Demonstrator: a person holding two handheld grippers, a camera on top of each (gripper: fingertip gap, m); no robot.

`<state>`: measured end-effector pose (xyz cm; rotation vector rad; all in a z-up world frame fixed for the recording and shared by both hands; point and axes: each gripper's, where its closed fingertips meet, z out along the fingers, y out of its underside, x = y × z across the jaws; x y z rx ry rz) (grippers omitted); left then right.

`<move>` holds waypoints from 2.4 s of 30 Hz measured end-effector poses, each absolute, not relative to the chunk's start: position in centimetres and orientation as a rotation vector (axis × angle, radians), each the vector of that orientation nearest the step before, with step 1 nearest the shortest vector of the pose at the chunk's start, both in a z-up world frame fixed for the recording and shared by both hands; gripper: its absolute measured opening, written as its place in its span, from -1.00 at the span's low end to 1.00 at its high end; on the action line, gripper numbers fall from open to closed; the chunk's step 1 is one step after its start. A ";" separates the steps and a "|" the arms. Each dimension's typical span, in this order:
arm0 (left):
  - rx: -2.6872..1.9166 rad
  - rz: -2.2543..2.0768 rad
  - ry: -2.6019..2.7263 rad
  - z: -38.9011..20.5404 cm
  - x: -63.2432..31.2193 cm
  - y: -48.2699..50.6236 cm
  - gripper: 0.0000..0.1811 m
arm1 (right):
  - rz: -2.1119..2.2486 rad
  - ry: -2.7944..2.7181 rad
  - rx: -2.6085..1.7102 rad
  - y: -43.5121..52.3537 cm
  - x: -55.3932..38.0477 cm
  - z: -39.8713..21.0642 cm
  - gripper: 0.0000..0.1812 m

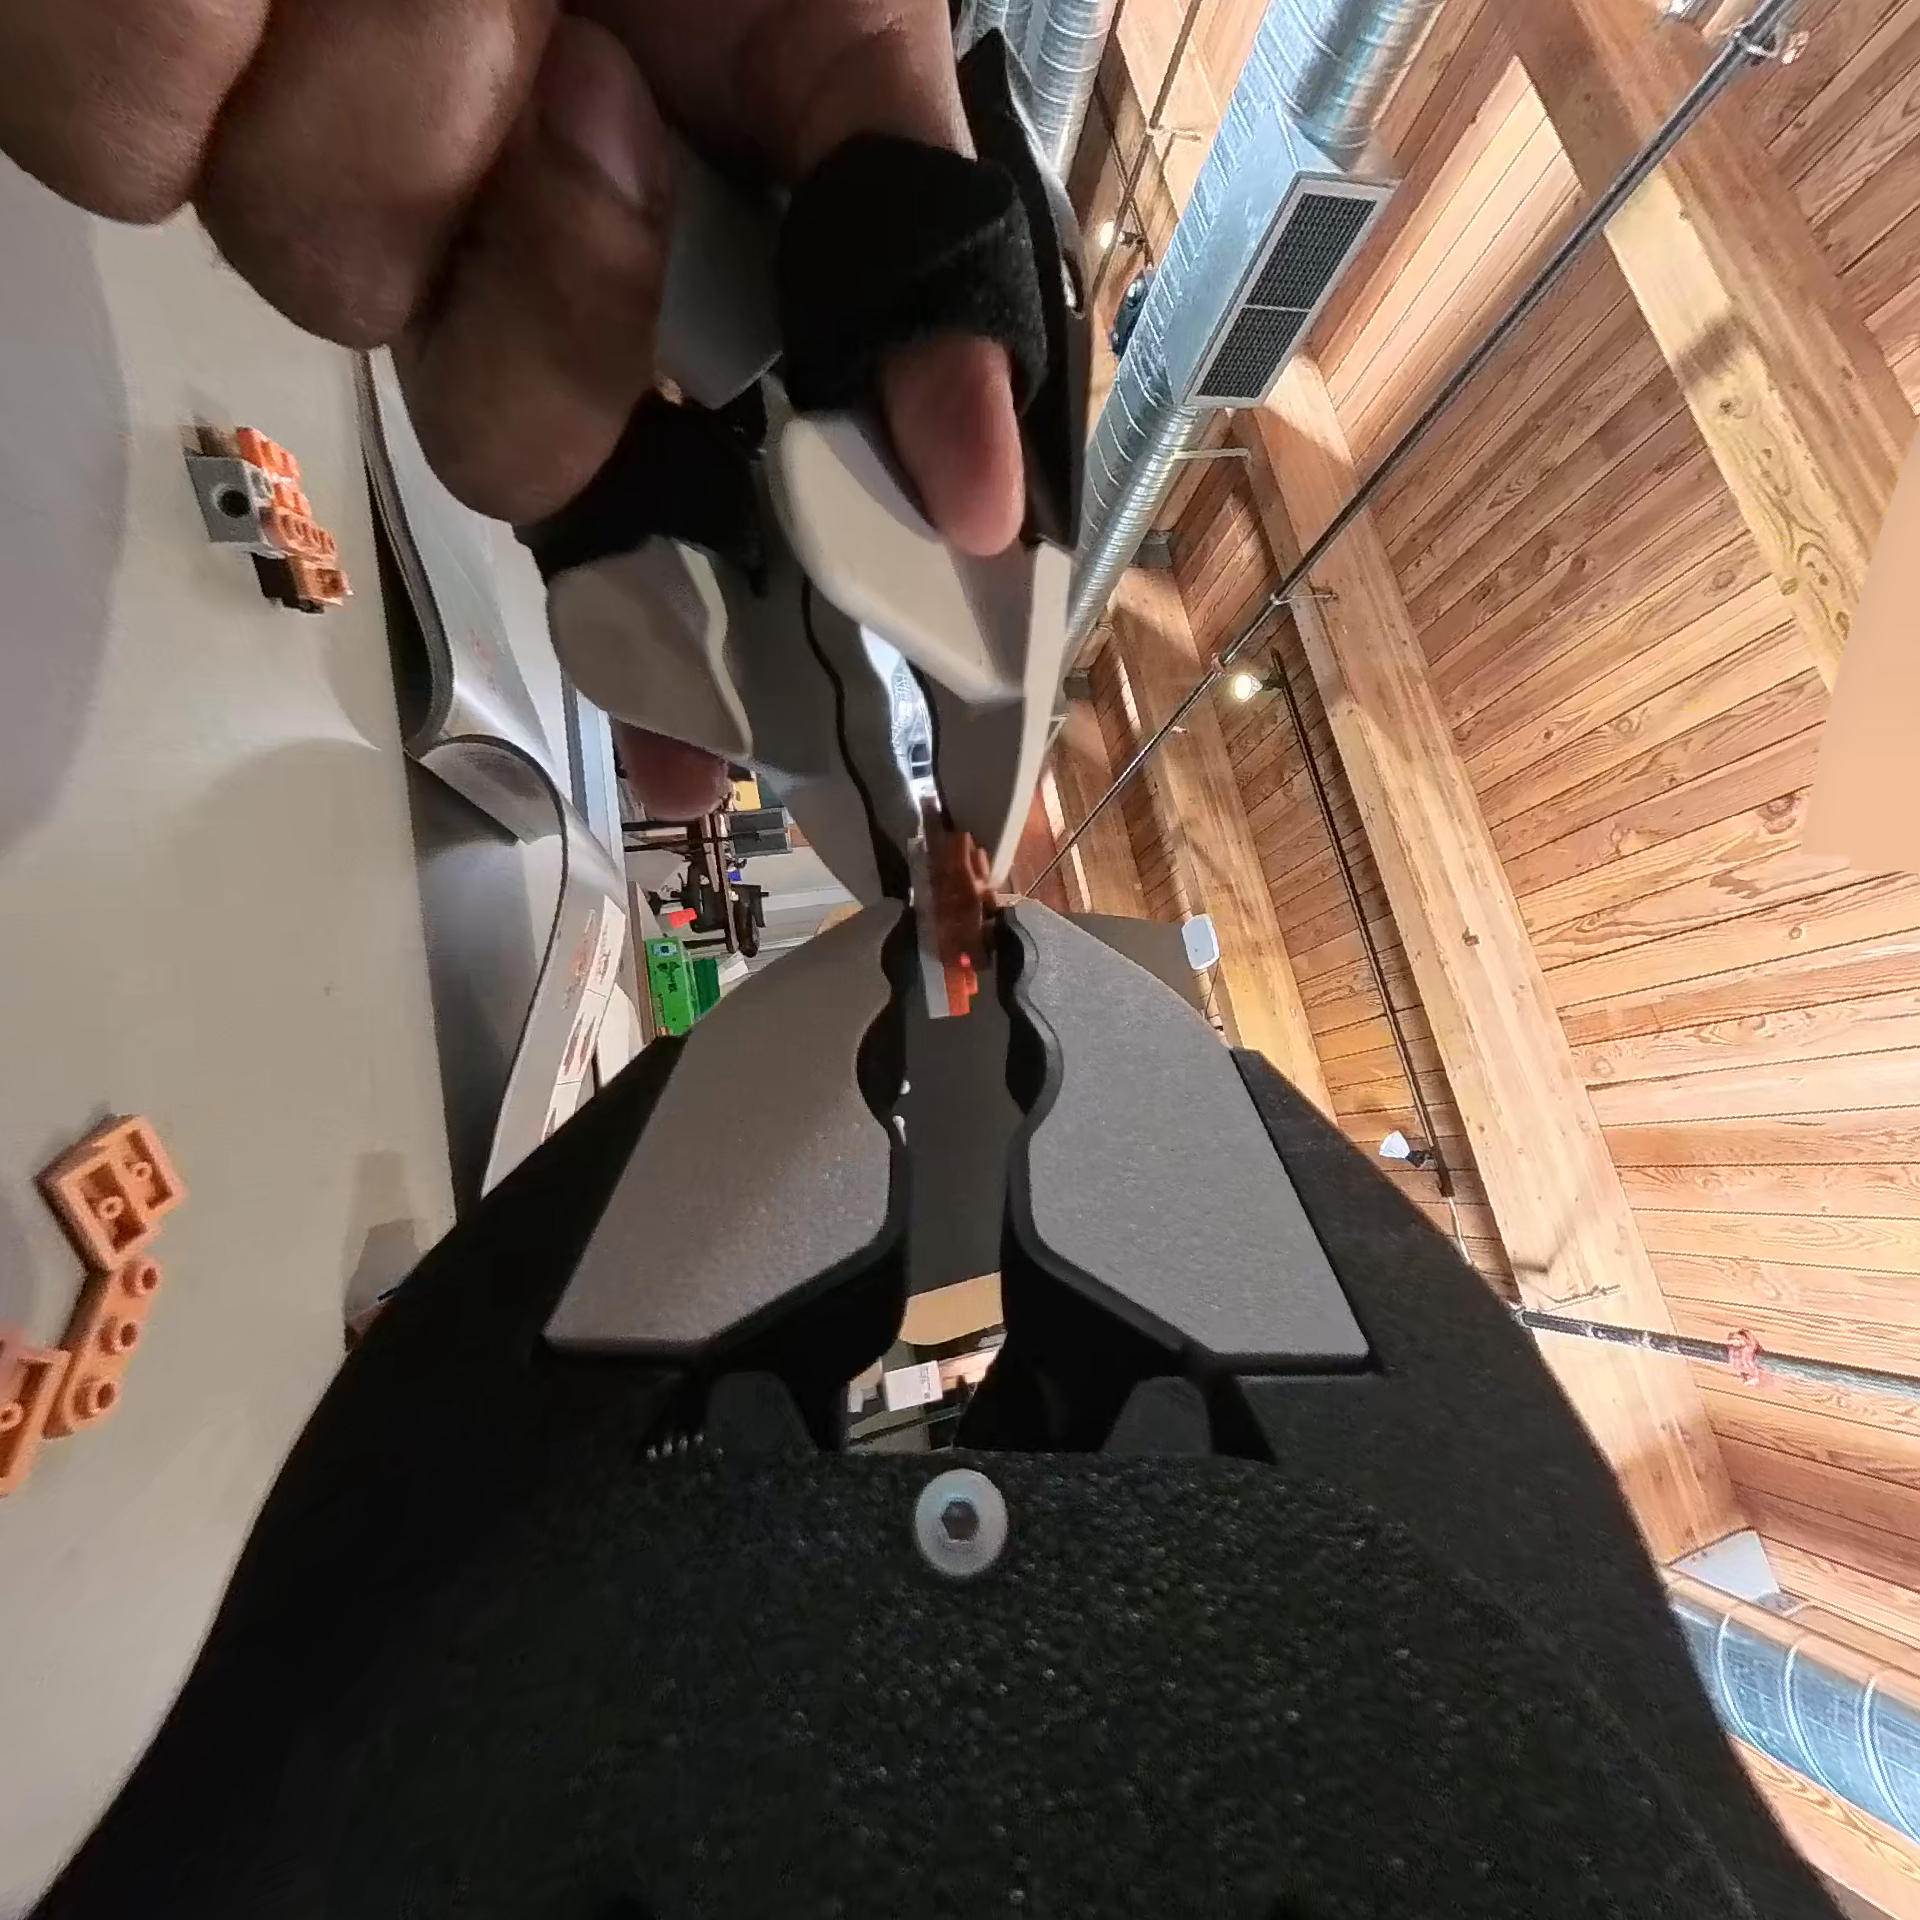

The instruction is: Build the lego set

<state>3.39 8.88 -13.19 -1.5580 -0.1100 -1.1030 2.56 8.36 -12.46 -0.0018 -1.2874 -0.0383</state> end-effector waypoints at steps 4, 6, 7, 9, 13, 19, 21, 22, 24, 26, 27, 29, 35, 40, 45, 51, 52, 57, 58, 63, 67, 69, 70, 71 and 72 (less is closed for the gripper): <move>-1.563 -1.120 -0.120 -13.4 3.4 8.9 -0.85 | -0.031 -1.300 0.002 8.4 2.6 -12.6 -0.85; -1.563 -1.126 -0.126 -13.4 3.4 9.0 -0.85 | -0.031 -1.303 0.002 8.5 2.5 -12.7 -0.85; -1.562 -1.128 -0.129 -13.4 3.4 9.0 -0.85 | -0.030 -1.304 0.001 8.5 2.5 -12.7 -0.85; -1.560 -1.126 -0.134 -13.4 3.4 9.0 -0.85 | -0.028 -1.306 -0.003 8.5 2.5 -12.6 -0.85; -1.542 -1.130 -0.149 -13.3 3.3 8.9 -0.86 | -0.029 -1.318 -0.017 8.6 2.4 -12.8 -0.85; -1.523 -1.140 -0.168 -13.3 3.2 9.0 -0.86 | -0.034 -1.322 -0.021 8.6 2.3 -12.9 -0.85; -1.518 -1.144 -0.174 -13.4 3.2 9.0 -0.86 | -0.035 -1.324 -0.021 8.6 2.3 -13.0 -0.85; -1.516 -1.146 -0.177 -13.4 3.2 9.0 -0.86 | -0.035 -1.326 -0.022 8.6 2.3 -13.0 -0.85; -1.514 -1.152 -0.182 -13.5 3.2 9.1 -0.86 | -0.029 -1.335 -0.027 8.7 2.3 -13.1 -0.85; -1.508 -1.161 -0.184 -13.5 3.2 9.1 -0.86 | -0.016 -1.343 -0.032 8.6 2.3 -13.1 -0.86; -1.505 -1.163 -0.182 -13.5 3.3 9.1 -0.86 | -0.009 -1.347 -0.034 8.6 2.3 -13.1 -0.86; -1.501 -1.167 -0.176 -13.4 3.3 9.0 -0.85 | 0.011 -1.357 -0.040 8.6 2.4 -13.1 -0.85; -1.487 -1.201 -0.126 -13.2 3.6 8.9 -0.83 | 0.113 -1.392 -0.086 8.5 2.6 -13.0 -0.86; -1.460 -1.218 -0.044 -12.8 3.9 8.5 -0.79 | 0.261 -1.409 -0.159 8.4 2.9 -12.6 -0.86; -1.383 -1.175 -0.001 -11.8 2.4 8.1 -0.76 | 0.391 -1.405 -0.213 8.5 3.4 -12.1 -0.86; -1.399 -1.155 0.113 -12.1 2.6 7.6 -0.75 | 0.497 -1.398 -0.244 8.5 3.7 -11.6 -0.86; -1.408 -1.161 0.128 -12.3 2.9 7.6 -0.75 | 0.511 -1.398 -0.239 8.3 3.8 -11.6 -0.86; -1.416 -1.214 0.208 -12.7 4.7 7.2 -0.75 | 0.564 -1.390 -0.201 7.5 4.2 -11.4 -0.86; -1.408 -1.222 0.225 -12.7 5.0 7.1 -0.75 | 0.578 -1.389 -0.198 7.4 4.3 -11.4 -0.86; -1.376 -1.215 0.260 -12.3 5.8 6.8 -0.75 | 0.659 -1.387 -0.178 6.7 4.7 -11.3 -0.86; -1.359 -1.206 0.254 -12.0 5.8 6.9 -0.76 | 0.679 -1.389 -0.156 6.3 4.8 -11.4 -0.86; -1.353 -1.191 0.258 -12.0 5.7 6.8 -0.77 | 0.683 -1.388 -0.149 6.2 4.8 -11.5 -0.86; -1.351 -1.180 0.266 -12.0 5.7 6.8 -0.77 | 0.685 -1.388 -0.143 6.2 4.8 -11.5 -0.86; -1.348 -1.171 0.274 -11.9 5.7 6.7 -0.78 | 0.689 -1.387 -0.135 6.1 4.9 -11.5 -0.86; -1.344 -1.164 0.284 -11.9 5.6 6.6 -0.78 | 0.695 -1.387 -0.126 6.1 5.0 -11.5 -0.86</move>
